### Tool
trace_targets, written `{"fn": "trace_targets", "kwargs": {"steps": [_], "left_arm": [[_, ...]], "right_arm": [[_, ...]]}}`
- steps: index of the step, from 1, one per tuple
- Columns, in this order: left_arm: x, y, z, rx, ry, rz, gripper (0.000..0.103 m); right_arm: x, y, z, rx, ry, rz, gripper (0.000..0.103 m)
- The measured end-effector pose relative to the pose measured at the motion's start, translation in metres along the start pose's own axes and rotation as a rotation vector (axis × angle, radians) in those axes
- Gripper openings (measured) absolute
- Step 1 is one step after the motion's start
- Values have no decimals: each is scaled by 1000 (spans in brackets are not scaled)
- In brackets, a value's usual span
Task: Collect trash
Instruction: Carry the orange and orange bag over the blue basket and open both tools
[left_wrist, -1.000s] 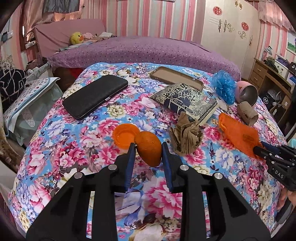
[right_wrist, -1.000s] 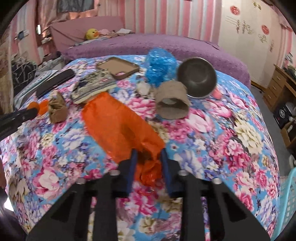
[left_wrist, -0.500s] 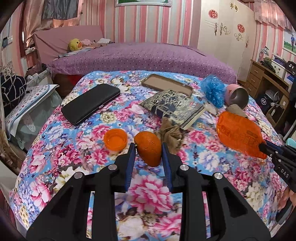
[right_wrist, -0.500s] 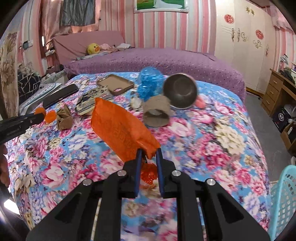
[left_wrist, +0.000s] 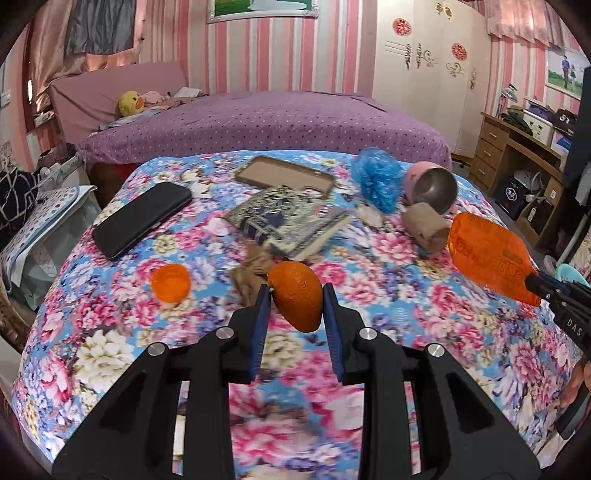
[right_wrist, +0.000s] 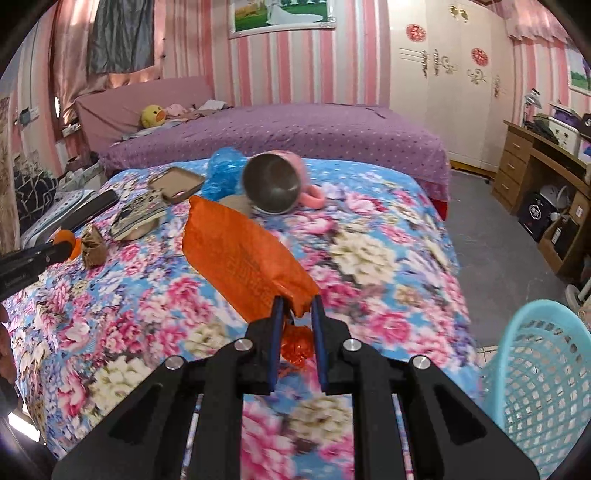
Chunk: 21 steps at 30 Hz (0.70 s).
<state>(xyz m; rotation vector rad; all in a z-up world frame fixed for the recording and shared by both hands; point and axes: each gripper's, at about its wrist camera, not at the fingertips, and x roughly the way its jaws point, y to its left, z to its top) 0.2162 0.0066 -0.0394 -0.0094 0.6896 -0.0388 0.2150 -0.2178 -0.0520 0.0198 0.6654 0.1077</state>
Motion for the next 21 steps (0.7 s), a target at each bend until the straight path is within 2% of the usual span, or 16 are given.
{"fn": "trace_targets", "kwargs": {"steps": [14, 21], "left_arm": [[2, -56, -8, 46, 3, -40, 27], [-2, -95, -8, 68, 10, -86, 27]], "right_arm": [[-23, -52, -10, 72, -20, -34, 16], [-42, -87, -16, 110, -37, -60, 16]]}}
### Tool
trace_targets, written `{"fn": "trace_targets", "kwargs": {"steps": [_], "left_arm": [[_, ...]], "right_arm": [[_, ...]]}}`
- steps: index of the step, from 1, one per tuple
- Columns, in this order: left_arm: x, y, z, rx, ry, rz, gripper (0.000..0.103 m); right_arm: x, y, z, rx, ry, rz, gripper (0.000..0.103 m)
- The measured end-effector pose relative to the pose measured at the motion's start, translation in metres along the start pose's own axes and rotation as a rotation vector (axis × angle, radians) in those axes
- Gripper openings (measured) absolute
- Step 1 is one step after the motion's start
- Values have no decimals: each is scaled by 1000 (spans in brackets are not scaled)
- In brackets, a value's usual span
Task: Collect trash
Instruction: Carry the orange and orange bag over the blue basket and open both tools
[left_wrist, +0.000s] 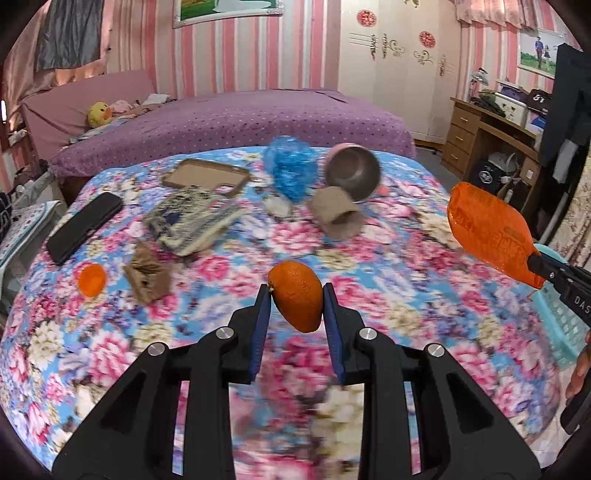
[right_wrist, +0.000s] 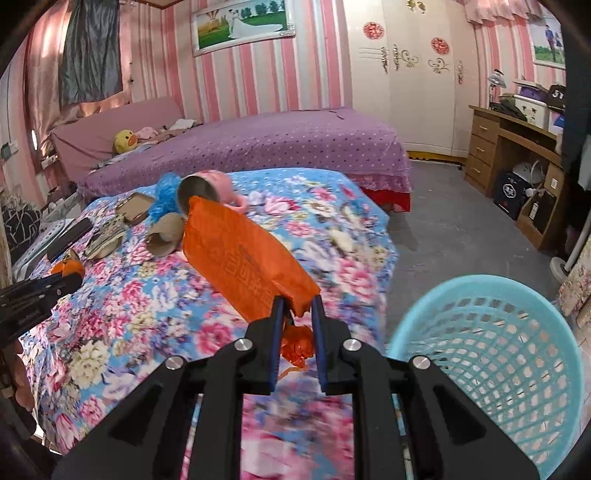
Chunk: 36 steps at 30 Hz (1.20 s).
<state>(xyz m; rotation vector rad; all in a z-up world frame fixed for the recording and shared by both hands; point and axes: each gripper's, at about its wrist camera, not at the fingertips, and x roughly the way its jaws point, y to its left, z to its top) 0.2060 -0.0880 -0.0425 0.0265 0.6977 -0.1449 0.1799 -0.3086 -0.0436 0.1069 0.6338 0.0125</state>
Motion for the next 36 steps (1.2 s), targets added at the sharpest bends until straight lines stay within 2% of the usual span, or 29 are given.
{"fn": "trace_targets", "kwargs": {"steps": [6, 10, 21, 27, 32, 36], "left_arm": [[-4, -40, 5, 48, -23, -11, 27], [-3, -71, 6, 44, -22, -48, 27], [-11, -174, 0, 136, -60, -144, 27], [-6, -223, -12, 182, -56, -210, 27], [3, -256, -19, 184, -23, -257, 27], [8, -278, -21, 187, -14, -283, 27]], "right_arm": [[-18, -48, -5, 43, -12, -56, 16], [-26, -81, -12, 86, -11, -101, 16], [-54, -165, -36, 173, -9, -233, 16], [-67, -196, -50, 190, -4, -301, 16], [-79, -218, -59, 253, -30, -315, 16], [-78, -220, -61, 256, -27, -314, 16]]}}
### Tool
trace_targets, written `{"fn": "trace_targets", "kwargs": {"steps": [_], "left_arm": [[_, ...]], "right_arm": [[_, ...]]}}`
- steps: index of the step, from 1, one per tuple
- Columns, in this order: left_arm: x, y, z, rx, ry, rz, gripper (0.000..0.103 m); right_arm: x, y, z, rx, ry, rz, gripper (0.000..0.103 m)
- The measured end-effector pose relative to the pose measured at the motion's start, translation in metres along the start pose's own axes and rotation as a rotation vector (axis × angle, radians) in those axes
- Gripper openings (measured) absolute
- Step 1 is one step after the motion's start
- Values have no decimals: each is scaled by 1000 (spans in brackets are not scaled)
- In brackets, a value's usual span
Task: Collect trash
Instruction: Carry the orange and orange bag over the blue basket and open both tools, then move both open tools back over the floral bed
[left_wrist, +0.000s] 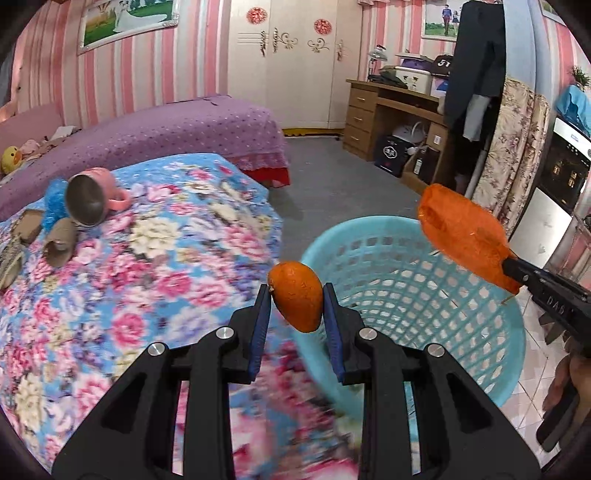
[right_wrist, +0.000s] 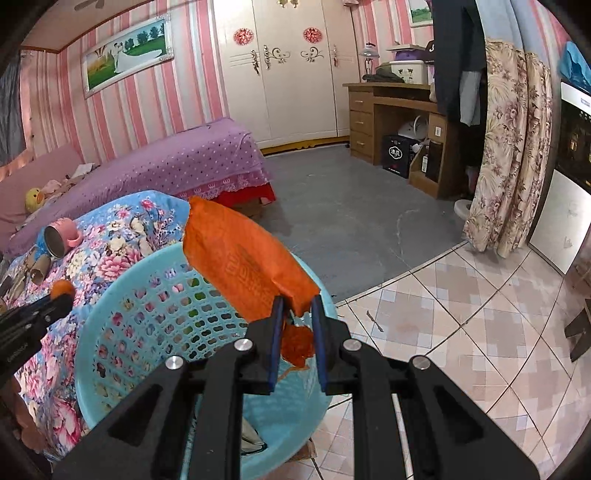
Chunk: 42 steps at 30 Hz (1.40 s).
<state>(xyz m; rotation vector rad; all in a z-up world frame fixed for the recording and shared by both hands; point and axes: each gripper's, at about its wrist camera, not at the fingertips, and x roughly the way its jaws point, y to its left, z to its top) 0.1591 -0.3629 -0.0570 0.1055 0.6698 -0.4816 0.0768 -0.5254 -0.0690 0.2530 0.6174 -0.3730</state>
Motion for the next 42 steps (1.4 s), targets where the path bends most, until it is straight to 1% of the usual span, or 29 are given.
{"fn": "trace_targets", "kwargs": {"steps": [4, 7, 9, 11, 12, 13, 14, 15, 16, 18, 22, 28, 29, 31, 32, 33, 35, 38, 40, 42], "left_arm": [[6, -16, 7, 12, -2, -22, 27], [9, -28, 11, 28, 9, -69, 29], [10, -32, 13, 33, 10, -70, 30], [13, -34, 14, 40, 21, -70, 34], [14, -35, 14, 42, 27, -71, 42], [14, -34, 14, 42, 25, -68, 53], [13, -32, 14, 39, 16, -54, 57], [12, -30, 15, 38, 9, -37, 70], [11, -29, 15, 38, 3, -21, 77], [8, -23, 16, 44, -11, 6, 80], [0, -5, 15, 37, -35, 39, 92], [-1, 21, 12, -18, -18, 70, 93], [-1, 26, 12, -30, -12, 76, 93], [-1, 33, 10, -47, -5, 77, 93], [-2, 38, 9, -53, -5, 81, 93], [-3, 39, 9, -55, -7, 84, 93], [-6, 43, 9, -56, -15, 91, 93], [-12, 48, 9, -54, -25, 100, 93], [-16, 52, 9, -55, -31, 105, 93], [-19, 56, 8, -60, -33, 106, 93]], "right_arm": [[4, -2, 1, -5, 8, -2, 16], [6, -4, 0, 0, 9, -5, 16], [5, -5, 0, 3, 10, -6, 16], [5, -6, 0, 8, 10, -4, 16], [5, -6, -1, 9, 10, -3, 16], [5, -5, -1, 9, 11, -1, 16], [6, -5, -1, 8, 12, 1, 16], [7, -4, -1, 6, 13, 1, 16], [7, -3, -1, 3, 15, 0, 16], [8, -3, -2, 2, 17, 1, 16], [9, -2, -1, -3, 21, 1, 16], [10, 7, -1, -22, 18, 4, 18], [10, 10, -1, -29, 18, 5, 20], [10, 14, -1, -46, 15, -16, 39], [9, 18, -1, -56, 6, -30, 61], [8, 19, -1, -59, -1, -31, 72], [6, 23, 0, -64, -7, -32, 73], [6, 28, 1, -69, -16, -33, 87], [7, 33, 2, -76, -18, -31, 89], [7, 37, 3, -80, -23, -42, 94]]}}
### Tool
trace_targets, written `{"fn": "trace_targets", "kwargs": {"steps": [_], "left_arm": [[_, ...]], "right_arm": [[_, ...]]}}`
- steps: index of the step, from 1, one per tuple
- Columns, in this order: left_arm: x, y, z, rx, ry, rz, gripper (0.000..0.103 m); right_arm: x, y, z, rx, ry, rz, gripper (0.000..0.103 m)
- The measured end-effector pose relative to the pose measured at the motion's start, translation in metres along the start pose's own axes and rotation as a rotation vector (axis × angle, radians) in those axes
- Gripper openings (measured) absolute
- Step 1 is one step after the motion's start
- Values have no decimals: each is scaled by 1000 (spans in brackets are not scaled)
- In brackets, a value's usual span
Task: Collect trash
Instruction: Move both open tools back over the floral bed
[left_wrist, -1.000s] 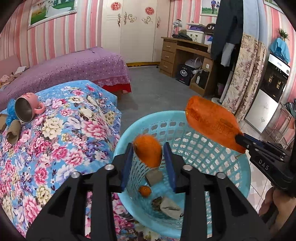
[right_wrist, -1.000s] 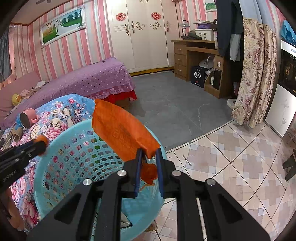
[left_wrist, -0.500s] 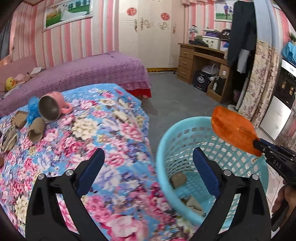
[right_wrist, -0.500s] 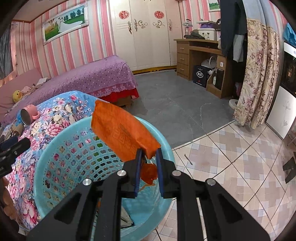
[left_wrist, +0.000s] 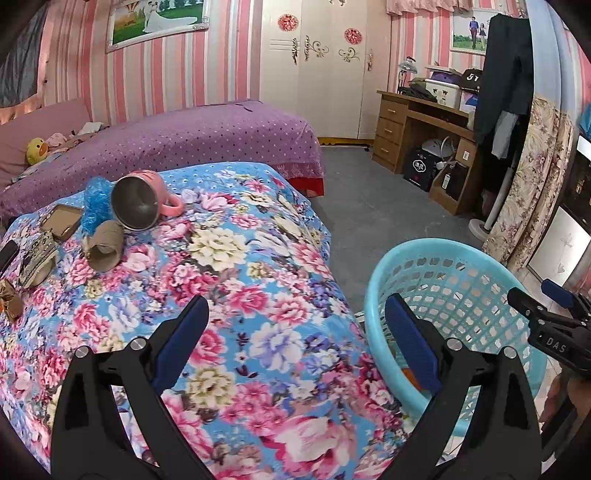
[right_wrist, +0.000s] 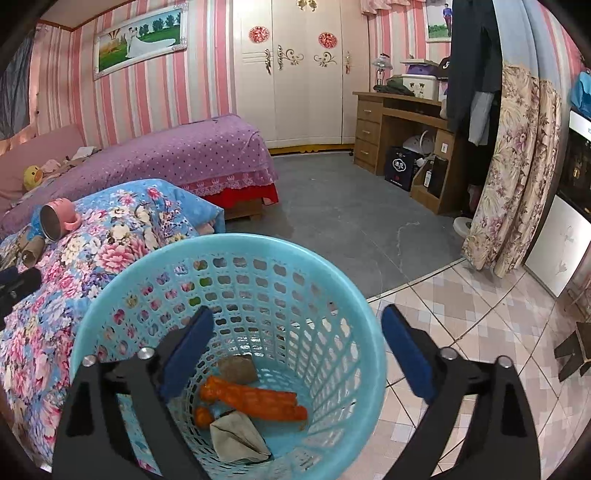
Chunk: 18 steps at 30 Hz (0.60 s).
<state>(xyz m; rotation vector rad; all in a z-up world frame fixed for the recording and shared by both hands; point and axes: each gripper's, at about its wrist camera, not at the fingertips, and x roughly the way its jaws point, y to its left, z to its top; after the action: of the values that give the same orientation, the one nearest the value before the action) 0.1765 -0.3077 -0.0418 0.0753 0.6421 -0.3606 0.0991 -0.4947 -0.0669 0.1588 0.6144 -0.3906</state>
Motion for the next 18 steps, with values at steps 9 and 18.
{"fn": "trace_targets", "kwargs": {"steps": [9, 18], "left_arm": [[-22, 31, 3, -5, -38, 48, 97], [-42, 90, 7, -18, -64, 132, 97]], "right_arm": [[-4, 33, 6, -21, -27, -15, 98], [-6, 75, 13, -51, -40, -47, 98]]}}
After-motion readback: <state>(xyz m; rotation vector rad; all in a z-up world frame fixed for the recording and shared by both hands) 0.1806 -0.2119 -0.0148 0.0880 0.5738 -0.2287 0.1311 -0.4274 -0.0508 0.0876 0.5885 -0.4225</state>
